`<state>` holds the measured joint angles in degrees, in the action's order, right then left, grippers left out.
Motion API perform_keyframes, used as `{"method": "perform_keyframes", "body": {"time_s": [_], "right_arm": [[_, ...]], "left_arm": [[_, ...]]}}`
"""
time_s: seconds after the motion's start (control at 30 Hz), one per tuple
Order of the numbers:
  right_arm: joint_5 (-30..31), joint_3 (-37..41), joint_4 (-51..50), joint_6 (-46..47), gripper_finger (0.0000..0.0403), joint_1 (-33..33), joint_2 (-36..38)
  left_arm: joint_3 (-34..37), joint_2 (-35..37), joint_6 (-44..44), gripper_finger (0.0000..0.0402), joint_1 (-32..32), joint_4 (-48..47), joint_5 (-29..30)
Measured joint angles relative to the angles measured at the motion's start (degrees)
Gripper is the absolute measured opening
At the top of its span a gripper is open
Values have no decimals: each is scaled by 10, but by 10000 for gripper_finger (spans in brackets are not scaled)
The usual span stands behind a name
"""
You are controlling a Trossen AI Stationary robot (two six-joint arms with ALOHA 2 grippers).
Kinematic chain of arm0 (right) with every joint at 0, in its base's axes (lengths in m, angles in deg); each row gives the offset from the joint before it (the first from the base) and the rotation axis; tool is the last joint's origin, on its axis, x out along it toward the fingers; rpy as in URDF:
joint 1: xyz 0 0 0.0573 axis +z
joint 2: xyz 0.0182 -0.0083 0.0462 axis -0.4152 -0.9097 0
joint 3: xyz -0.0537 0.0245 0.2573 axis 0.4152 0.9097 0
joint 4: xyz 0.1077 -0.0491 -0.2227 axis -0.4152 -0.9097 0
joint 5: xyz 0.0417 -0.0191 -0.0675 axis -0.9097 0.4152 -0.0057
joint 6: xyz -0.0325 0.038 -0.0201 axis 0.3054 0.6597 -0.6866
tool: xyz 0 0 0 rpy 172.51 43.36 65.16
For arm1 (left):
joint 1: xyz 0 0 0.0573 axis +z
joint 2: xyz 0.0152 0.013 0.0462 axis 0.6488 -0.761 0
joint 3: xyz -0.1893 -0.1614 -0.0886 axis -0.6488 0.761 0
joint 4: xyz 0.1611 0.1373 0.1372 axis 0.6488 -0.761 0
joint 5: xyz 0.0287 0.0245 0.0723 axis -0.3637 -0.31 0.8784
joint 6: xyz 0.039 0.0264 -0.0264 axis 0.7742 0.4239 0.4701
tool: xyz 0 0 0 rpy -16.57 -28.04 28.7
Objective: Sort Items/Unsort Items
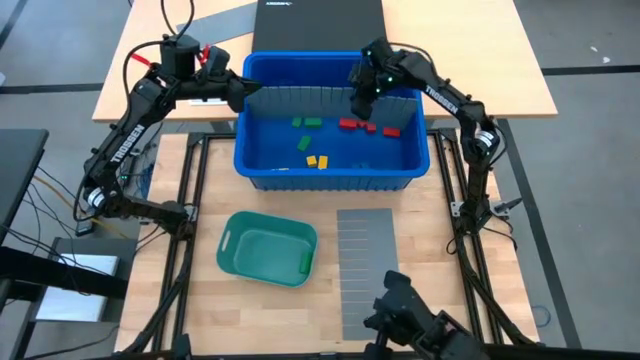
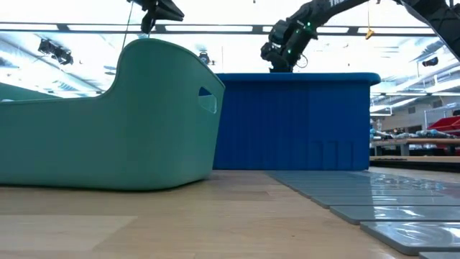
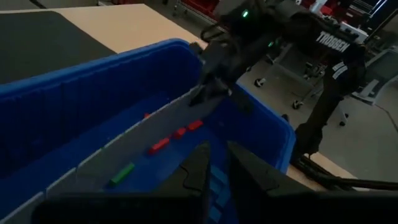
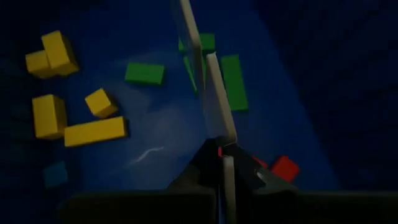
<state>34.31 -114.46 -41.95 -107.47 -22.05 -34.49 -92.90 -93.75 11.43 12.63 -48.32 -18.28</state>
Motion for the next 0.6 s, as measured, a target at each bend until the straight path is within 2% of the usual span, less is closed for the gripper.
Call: {"method": "perform_keyframes", "body": {"time_s": [0.47, 0.6], "right_arm": [[6, -193, -70, 27, 1, 1, 2], [7, -186, -59, 47, 1, 2, 24]], "left_arm": [[0, 0, 15, 58, 0, 14, 3], [0, 0, 15, 58, 0, 27, 2]]}}
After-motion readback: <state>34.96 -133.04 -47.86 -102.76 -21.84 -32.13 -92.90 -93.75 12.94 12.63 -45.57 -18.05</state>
